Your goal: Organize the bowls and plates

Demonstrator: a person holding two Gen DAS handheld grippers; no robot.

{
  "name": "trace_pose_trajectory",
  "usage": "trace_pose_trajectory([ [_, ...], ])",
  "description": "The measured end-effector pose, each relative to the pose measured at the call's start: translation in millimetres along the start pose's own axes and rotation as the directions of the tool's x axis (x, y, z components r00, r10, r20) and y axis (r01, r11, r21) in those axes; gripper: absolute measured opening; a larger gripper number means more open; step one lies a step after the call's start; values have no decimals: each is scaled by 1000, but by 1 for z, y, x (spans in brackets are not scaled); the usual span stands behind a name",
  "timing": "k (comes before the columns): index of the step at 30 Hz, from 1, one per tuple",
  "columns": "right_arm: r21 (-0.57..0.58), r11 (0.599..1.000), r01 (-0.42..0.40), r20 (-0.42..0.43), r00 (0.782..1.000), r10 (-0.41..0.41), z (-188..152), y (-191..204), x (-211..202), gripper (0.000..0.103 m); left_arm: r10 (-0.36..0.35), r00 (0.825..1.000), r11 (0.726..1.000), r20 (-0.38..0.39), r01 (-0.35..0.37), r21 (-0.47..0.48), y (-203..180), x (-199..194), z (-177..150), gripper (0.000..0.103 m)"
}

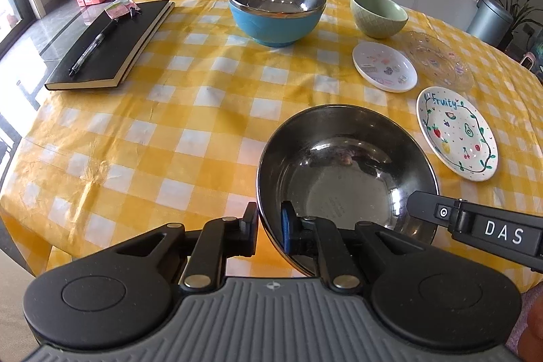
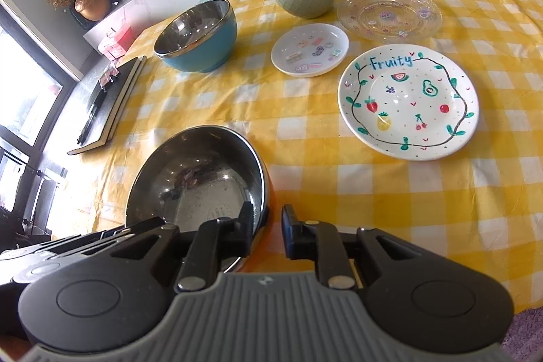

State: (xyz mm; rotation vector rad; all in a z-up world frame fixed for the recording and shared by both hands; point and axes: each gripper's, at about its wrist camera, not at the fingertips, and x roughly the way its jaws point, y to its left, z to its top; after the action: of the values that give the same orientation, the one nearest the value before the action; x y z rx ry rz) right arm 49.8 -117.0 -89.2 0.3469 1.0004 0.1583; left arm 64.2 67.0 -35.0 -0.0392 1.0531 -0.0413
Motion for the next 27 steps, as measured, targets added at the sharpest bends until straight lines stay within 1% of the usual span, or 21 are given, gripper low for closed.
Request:
trace_pose_trajectory([
  [2,-10,1000,11,4,1000,-11,0,1,0,22,-6,1000,1000,-4,6,-7,1,0,1,23],
  [3,-15,1000,15,7,1000,-15,0,1,0,23,-9,1000,1000,-3,9,-10,1,-1,1,24],
  [5,-26,1000,16,18,1000,-16,0,2,-2,36,-9,1000,1000,-1,9,-7,1,-2,2,32],
  [7,-44,999,16,41,999,-14,1,4,-6,42,-9,1000,1000,7,9,-1,1,-4,2,37],
  [8,-52,998,19,56,998,-16,1,5,-8,47,-11,1000,1000,12,11,1,0,-6,2,38],
  [11,-85,996,38,113,993,-28,3,8,-16,55,-10,1000,1000,29,10,-2,1,-11,3,38],
  [12,-93,995,41,129,991,-28,3,9,-19,56,-10,999,1000,37,10,-2,2,-14,4,38],
  [15,-110,994,27,172,985,-7,5,11,-26,61,-15,998,1000,63,16,-6,4,-21,7,38],
  [17,-124,992,23,188,982,1,7,13,-30,69,-20,997,1000,80,21,-5,5,-26,9,38],
  [21,-148,988,29,207,978,2,13,16,-33,71,-27,995,1000,96,26,16,7,-30,17,38],
  [27,-214,977,20,214,976,27,26,24,-36,71,-30,993,995,114,19,96,7,-34,35,38],
])
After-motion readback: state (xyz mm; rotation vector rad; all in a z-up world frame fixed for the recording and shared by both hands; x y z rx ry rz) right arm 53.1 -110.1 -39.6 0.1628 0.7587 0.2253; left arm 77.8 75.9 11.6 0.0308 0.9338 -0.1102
